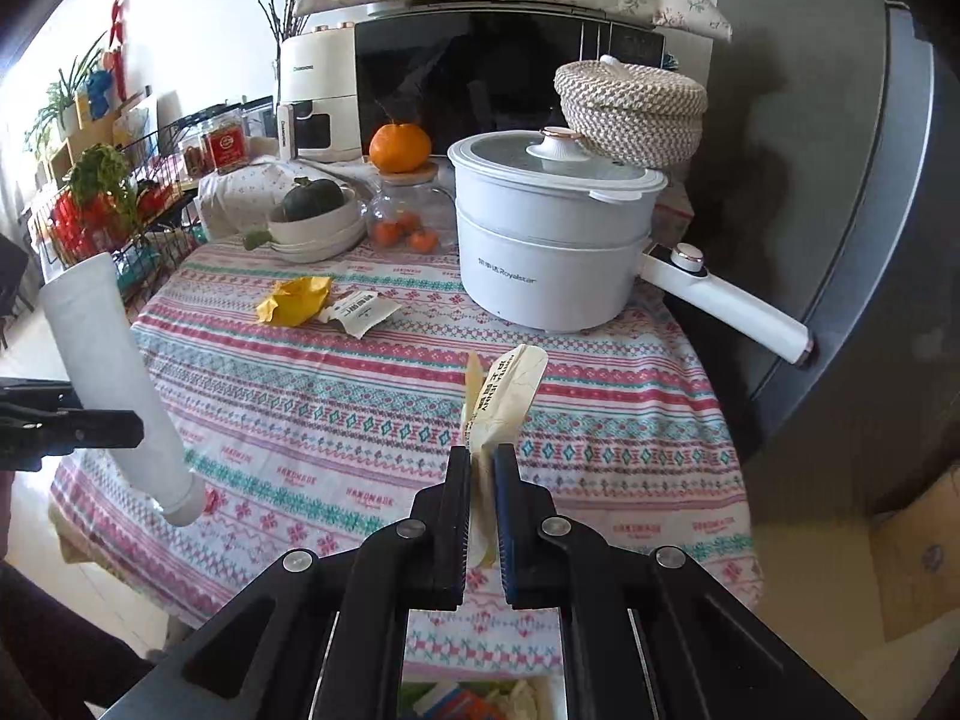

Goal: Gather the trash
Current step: 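Carry the bottle and snack packet over the white bin and release both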

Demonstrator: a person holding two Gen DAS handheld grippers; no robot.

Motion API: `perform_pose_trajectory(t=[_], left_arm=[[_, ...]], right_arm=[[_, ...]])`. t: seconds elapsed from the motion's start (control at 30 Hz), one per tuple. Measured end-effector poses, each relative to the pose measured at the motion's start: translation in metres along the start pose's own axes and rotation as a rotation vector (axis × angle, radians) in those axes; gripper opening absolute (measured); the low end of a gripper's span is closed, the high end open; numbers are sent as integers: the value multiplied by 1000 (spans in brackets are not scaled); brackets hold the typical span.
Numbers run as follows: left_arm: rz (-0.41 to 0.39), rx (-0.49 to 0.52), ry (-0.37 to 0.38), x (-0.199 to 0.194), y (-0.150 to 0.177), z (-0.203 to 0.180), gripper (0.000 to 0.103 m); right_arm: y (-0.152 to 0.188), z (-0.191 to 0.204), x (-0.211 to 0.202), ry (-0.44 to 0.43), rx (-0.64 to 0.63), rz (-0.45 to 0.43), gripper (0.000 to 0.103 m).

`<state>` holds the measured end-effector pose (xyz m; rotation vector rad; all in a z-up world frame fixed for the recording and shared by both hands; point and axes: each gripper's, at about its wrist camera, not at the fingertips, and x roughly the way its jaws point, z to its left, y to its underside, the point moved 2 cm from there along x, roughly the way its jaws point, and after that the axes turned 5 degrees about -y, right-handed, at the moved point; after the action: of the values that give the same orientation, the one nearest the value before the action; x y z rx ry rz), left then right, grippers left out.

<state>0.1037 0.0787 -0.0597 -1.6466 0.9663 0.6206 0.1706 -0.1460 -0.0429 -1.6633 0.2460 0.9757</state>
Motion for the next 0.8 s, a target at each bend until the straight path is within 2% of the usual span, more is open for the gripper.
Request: perform_pose_trajectory(t=[0.13,0.3,0.6,0.8], left_arm=[[54,49,44,10,18,-23,52],[118,134,88,31,41,-57,52],[213,307,163,68,78,-122,52],[256,363,194,98,96,-150,53]], right_arm=[[32,-5,-39,13,47,-3,9],[59,-15,-65,30,97,28,9],[104,-41,-96,31,141,80,9],[127,-60,-95,42,174,138,9]])
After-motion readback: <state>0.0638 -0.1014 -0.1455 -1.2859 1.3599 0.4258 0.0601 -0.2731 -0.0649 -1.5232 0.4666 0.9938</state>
